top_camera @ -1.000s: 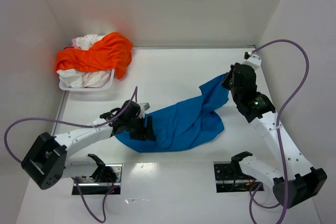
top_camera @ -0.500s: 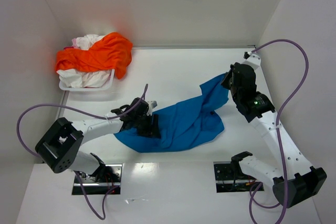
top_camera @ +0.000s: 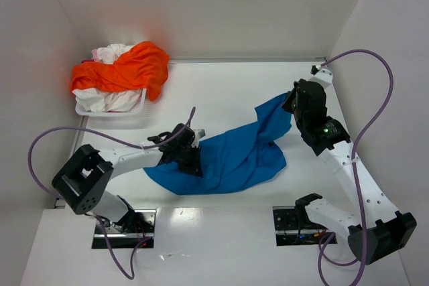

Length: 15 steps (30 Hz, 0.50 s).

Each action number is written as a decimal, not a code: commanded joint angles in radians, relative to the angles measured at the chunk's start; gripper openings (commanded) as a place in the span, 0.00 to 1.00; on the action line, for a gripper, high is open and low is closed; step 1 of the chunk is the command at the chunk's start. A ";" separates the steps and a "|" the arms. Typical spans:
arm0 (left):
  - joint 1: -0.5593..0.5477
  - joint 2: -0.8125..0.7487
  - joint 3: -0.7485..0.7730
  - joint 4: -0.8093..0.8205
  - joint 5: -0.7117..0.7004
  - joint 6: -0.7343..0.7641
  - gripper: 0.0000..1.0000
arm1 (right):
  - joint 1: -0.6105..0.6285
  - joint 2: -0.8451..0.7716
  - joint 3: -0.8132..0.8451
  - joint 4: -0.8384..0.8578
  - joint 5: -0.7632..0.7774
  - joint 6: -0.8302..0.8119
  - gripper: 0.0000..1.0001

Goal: Fold and stack the t-shirts
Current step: Flatten out the tshirt

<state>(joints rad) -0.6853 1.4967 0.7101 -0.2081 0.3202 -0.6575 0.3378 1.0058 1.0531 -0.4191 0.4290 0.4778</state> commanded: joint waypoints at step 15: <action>0.148 -0.565 0.592 -0.382 -0.521 0.105 0.00 | -0.014 0.037 0.197 0.016 0.025 -0.008 0.00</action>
<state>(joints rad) -0.5743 0.9695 1.2163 -0.5156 0.0029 -0.6056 0.3302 1.0416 1.1294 -0.4362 0.4290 0.4770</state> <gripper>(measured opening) 0.007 0.009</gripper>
